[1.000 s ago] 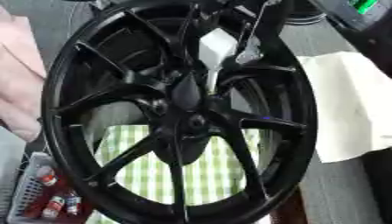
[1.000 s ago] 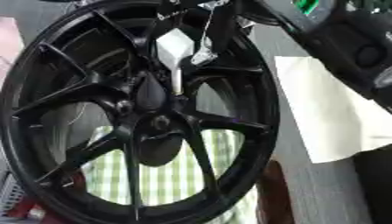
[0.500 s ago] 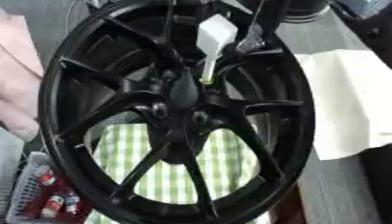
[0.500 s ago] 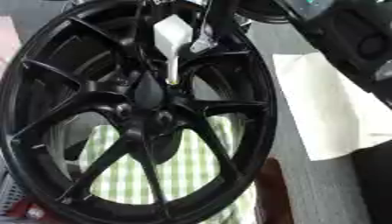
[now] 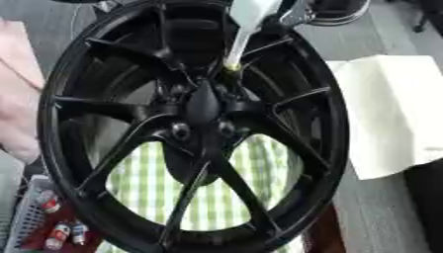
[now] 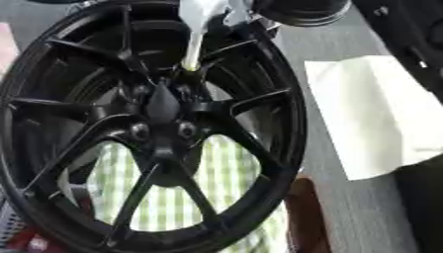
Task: Pull the pin out of the wheel hub.
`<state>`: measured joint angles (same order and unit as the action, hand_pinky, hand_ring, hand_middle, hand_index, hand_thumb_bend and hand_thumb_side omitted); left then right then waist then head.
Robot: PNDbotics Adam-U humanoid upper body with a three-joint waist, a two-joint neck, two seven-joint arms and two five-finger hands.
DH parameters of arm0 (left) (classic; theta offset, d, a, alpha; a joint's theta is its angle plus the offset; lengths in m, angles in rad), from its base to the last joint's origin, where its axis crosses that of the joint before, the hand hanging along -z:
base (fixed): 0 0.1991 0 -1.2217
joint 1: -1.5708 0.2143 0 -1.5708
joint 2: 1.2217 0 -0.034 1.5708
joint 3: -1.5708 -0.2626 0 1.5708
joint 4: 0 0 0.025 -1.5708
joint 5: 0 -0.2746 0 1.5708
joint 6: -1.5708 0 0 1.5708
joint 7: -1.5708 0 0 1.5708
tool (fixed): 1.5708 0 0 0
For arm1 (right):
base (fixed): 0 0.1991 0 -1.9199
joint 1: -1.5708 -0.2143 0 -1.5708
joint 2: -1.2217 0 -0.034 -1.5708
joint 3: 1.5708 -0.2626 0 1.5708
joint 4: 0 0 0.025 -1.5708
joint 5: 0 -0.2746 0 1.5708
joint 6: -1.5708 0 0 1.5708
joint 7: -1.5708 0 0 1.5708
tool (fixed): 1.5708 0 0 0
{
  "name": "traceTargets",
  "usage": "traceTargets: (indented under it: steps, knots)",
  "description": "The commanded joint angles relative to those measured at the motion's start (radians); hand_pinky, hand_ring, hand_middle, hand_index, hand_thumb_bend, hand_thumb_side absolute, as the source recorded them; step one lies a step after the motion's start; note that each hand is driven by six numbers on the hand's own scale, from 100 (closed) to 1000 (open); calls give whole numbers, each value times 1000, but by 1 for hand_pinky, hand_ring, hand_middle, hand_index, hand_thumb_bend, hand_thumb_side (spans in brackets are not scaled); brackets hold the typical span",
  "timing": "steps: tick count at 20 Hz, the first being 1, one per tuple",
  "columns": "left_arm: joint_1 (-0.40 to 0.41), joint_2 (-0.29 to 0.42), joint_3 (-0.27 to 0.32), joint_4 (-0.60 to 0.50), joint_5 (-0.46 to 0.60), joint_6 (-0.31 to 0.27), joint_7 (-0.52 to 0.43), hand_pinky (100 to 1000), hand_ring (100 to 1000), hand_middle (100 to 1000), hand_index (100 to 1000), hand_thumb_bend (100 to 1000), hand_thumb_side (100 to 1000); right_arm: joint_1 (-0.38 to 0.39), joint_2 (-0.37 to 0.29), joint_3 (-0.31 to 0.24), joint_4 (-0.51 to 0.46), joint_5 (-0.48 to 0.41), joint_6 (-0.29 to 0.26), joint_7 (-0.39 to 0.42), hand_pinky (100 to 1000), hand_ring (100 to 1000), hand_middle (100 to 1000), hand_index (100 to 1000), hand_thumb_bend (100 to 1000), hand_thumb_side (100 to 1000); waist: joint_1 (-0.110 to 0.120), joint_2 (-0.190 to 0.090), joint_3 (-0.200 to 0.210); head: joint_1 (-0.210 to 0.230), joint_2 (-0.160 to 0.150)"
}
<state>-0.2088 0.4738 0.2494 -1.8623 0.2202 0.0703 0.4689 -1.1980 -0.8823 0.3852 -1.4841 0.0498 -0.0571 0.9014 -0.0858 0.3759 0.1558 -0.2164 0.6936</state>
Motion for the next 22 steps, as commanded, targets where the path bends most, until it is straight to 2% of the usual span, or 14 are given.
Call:
traceTargets:
  steps: [1, 7, 9, 12, 14, 17, 18, 20, 21, 22]
  knots:
    - [6, 18, 23, -11, 1, -3, 14, 729, 737, 691, 689, 433, 668, 23, -94, -82, -1, 2, 20, -31, 871, 703, 389, 544, 288, 100, 17, -34, -16, 28, -3]
    - [16, 9, 37, -13, 2, -7, 30, 729, 736, 691, 689, 432, 666, 178, -249, -240, 61, -67, 32, -127, 870, 702, 385, 542, 280, 100, 41, -23, -42, 66, -20]
    - [19, 5, 43, -14, 3, -8, 36, 729, 736, 690, 689, 433, 666, 233, -283, -295, 103, -55, 48, -161, 863, 704, 398, 556, 309, 100, 50, -19, -54, 78, -28]
    - [22, -1, 53, -12, 9, -9, 49, 729, 734, 686, 685, 433, 664, 314, -285, -376, 134, -12, 89, -211, 858, 709, 421, 579, 332, 100, 65, -13, -70, 100, -36]
    - [27, -1, 62, -13, 11, -12, 59, 729, 733, 686, 685, 433, 660, 367, -274, -429, 148, 20, 119, -243, 850, 732, 486, 641, 406, 100, 77, -11, -84, 114, -37]
    - [33, 0, 68, -14, 12, -14, 67, 729, 732, 685, 685, 430, 656, 446, -238, -509, 153, 69, 165, -292, 848, 758, 544, 685, 459, 100, 92, -11, -97, 127, -41]
    - [34, 1, 69, -14, 13, -14, 69, 728, 732, 684, 684, 431, 656, 474, -227, -536, 148, 86, 179, -309, 849, 772, 587, 719, 497, 123, 95, -11, -100, 132, -43]
    - [35, 2, 69, -14, 14, -14, 71, 728, 731, 684, 684, 431, 656, 525, -205, -588, 136, 117, 205, -341, 856, 821, 695, 786, 562, 229, 100, -13, -104, 138, -45]
    - [35, 2, 68, -14, 14, -14, 71, 729, 731, 684, 684, 431, 656, 550, -197, -612, 131, 133, 218, -356, 866, 869, 771, 831, 549, 326, 101, -14, -105, 140, -47]
    - [34, 3, 68, -14, 14, -13, 71, 729, 731, 684, 684, 431, 656, 576, -190, -638, 126, 149, 232, -372, 876, 910, 832, 869, 455, 445, 101, -15, -106, 140, -49]
